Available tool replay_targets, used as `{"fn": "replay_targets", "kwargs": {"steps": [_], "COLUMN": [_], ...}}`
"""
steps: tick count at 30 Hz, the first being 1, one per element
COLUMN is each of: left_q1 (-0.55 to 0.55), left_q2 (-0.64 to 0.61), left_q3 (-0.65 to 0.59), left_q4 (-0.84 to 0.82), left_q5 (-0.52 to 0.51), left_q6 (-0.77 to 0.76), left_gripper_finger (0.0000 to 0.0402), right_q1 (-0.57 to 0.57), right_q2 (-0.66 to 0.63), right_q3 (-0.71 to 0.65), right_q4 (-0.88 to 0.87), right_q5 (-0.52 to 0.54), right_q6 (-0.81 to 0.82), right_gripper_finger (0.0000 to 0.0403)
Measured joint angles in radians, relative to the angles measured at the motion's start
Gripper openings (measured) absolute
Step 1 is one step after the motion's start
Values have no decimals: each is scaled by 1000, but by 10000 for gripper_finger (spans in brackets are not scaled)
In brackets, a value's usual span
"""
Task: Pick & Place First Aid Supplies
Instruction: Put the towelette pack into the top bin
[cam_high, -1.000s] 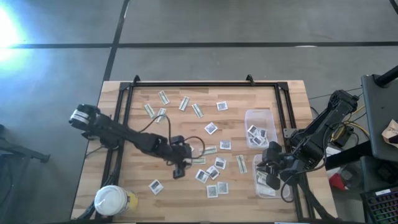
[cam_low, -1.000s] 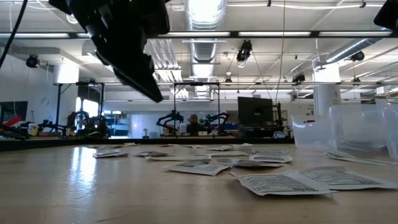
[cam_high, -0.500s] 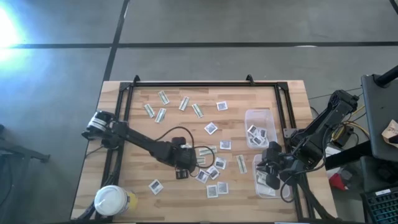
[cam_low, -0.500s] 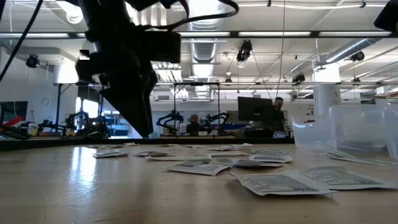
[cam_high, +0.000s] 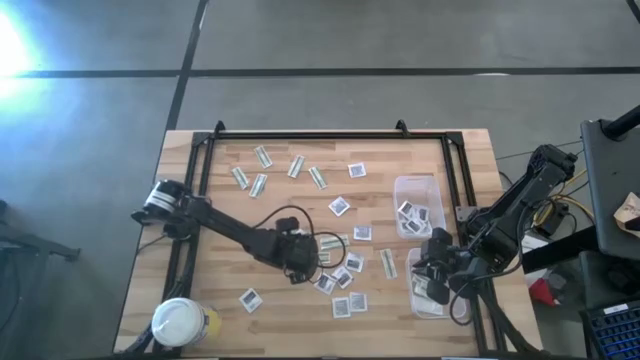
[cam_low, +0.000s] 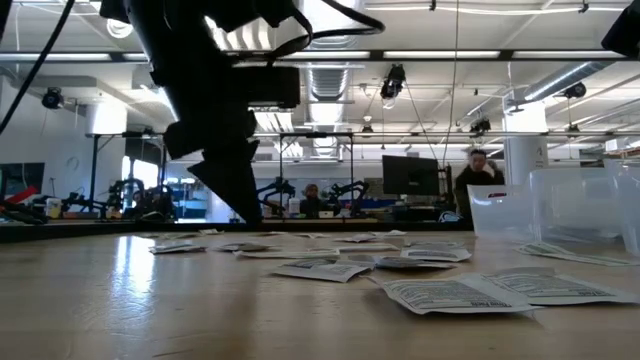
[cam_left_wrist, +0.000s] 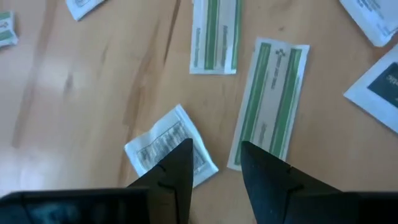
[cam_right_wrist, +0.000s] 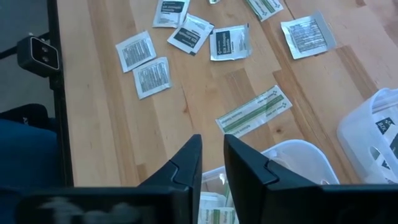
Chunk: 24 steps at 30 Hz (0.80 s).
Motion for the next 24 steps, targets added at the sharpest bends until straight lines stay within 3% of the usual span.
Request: {"fn": "replay_targets", "kwargs": {"steps": [7,13,24], "left_q1": [0,11,71], "left_q2": [41,52,47], "left_q3": [-39,-66,-166], "left_q4": [27,39,113], "left_q5": [-86,-98,-1], "left_q6": [-16,-49,-89], "left_gripper_finger": [124,124,112], "right_q1": [0,0,0], "right_q2": [0,0,0], "right_q3": [-1,-1,-2], "right_q4": [8,17,27], "right_q5": [0,-1,-2], "right_q6": [0,-3,-1], "right_gripper_finger": [60,66,57]}}
